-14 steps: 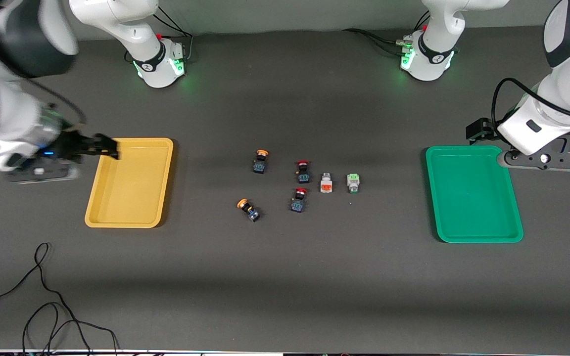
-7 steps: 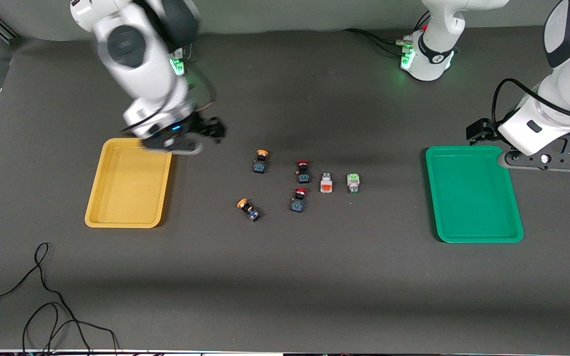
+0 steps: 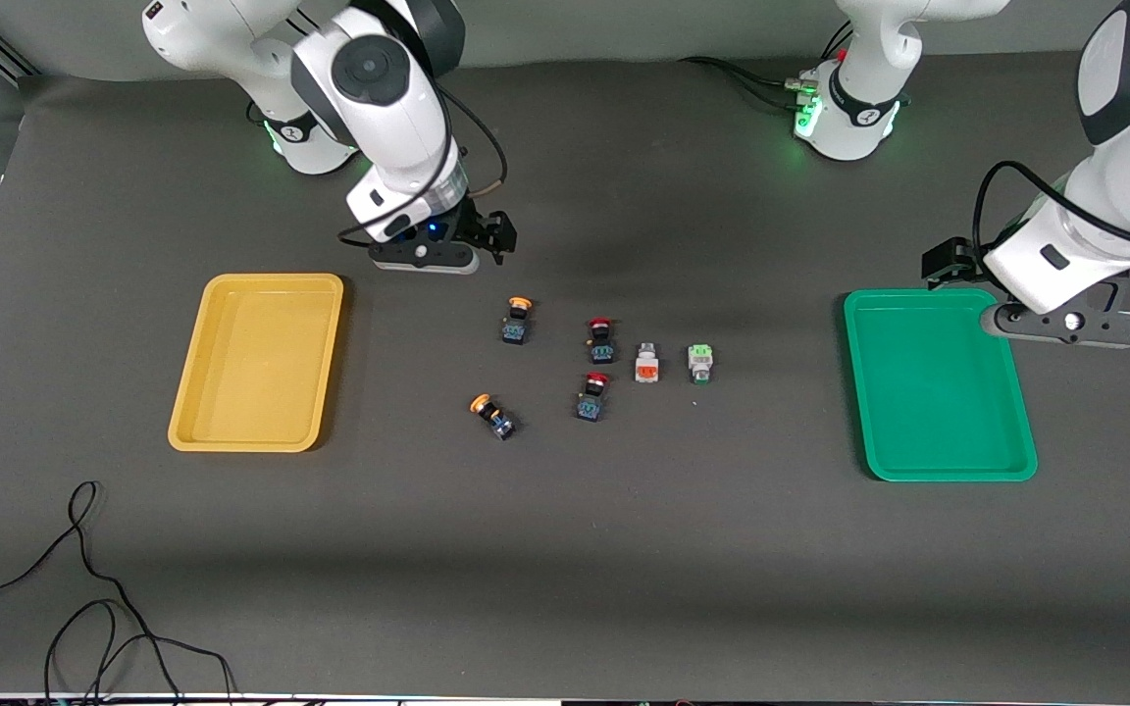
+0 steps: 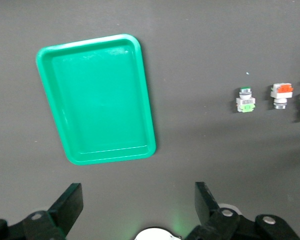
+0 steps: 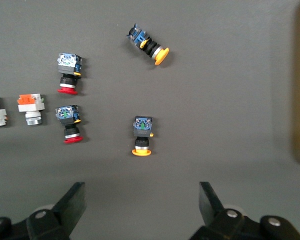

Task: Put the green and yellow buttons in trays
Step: 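Move the right gripper over the yellow-capped button while the left gripper follows, then grasp the yellow-capped button with the right gripper while the left grasps green, then carry the button to the yellow tray while the left gripper carries green, then lower and release the buttons into the trays with both grippers, then grasp another yellow-capped button with the right gripper while the left grasps orange, then carry the button to the yellow tray while the left gripper carries orange, then lower and release the buttons into the trays with both grippers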

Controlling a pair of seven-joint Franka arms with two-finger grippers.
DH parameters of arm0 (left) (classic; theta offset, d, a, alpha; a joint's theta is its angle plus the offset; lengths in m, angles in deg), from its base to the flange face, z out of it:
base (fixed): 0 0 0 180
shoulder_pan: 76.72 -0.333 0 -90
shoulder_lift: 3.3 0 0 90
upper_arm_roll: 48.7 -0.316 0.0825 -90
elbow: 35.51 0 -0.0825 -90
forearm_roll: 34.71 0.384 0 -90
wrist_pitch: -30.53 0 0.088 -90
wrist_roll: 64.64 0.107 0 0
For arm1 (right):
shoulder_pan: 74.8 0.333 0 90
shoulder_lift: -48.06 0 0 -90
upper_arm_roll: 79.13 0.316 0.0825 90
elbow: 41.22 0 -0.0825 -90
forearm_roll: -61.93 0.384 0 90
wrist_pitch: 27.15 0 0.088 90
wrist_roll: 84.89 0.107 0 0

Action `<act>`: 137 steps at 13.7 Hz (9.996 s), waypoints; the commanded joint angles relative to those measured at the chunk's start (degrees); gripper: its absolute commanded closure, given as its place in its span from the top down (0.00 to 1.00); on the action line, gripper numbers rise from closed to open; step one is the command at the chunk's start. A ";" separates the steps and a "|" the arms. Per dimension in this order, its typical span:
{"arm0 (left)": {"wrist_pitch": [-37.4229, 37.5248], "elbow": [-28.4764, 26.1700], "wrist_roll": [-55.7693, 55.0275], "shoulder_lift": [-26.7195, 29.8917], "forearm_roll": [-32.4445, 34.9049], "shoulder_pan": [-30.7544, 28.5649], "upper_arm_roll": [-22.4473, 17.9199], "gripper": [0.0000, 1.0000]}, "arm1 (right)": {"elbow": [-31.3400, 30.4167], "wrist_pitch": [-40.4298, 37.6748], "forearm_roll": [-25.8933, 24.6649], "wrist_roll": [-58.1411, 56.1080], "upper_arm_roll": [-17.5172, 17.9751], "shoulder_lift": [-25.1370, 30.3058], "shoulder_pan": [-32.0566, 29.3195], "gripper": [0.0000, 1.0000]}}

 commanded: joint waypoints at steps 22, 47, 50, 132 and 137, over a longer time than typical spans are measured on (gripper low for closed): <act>-47.22 -24.21 -27.04 -20.45 -9.42 19.31 2.11 0.99 | -0.66 24.57 -0.50 -0.13 -2.30 -23.12 2.79 0.24; -7.32 -7.95 5.88 -8.34 -1.71 -9.13 1.58 0.00 | -6.10 15.83 30.40 -93.35 -46.96 -26.24 -4.59 0.25; -13.53 -10.93 18.01 -10.53 0.85 -17.22 1.58 0.00 | -5.92 15.93 40.27 -100.85 -46.87 -30.13 -4.24 0.35; -48.70 -33.16 19.02 -14.22 5.87 -18.03 5.80 0.00 | -0.56 0.81 35.18 -78.00 -61.91 -30.21 17.74 0.25; -56.98 -36.26 19.02 -17.56 5.87 -18.82 5.80 0.00 | -0.74 1.33 40.28 -79.23 -58.65 -36.54 17.29 0.25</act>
